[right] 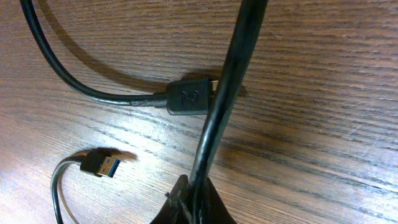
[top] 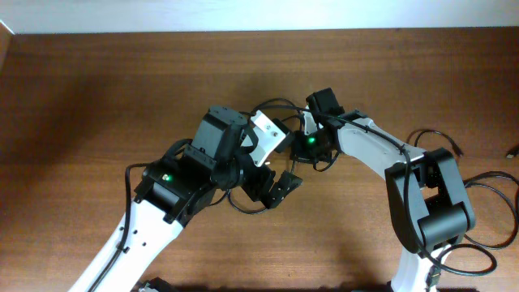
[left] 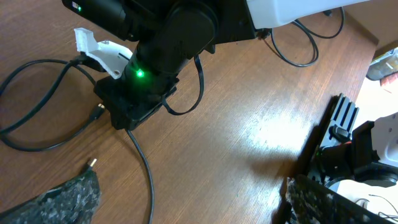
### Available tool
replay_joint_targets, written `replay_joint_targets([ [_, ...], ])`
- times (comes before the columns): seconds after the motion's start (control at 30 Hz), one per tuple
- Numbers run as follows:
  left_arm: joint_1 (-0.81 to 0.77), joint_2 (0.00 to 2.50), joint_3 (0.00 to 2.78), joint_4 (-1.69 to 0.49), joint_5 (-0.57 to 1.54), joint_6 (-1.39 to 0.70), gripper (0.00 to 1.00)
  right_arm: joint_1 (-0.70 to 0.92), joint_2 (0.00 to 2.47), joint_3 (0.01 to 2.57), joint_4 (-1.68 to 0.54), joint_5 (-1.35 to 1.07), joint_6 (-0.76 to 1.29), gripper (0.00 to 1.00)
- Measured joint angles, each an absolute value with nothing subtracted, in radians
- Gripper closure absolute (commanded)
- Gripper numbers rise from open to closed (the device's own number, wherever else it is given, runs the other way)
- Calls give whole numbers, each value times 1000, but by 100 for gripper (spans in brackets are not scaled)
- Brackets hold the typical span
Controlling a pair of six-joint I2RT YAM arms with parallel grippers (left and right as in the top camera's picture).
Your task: Untangle cables
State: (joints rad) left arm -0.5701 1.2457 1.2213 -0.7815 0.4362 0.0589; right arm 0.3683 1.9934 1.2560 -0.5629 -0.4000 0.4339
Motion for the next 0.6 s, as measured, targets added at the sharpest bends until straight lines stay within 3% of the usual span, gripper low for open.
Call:
replay_joint_targets([
  [0.6,-570,1246,1221,-781,436,59,1,368,1994,1256,-570,-397,434,96],
])
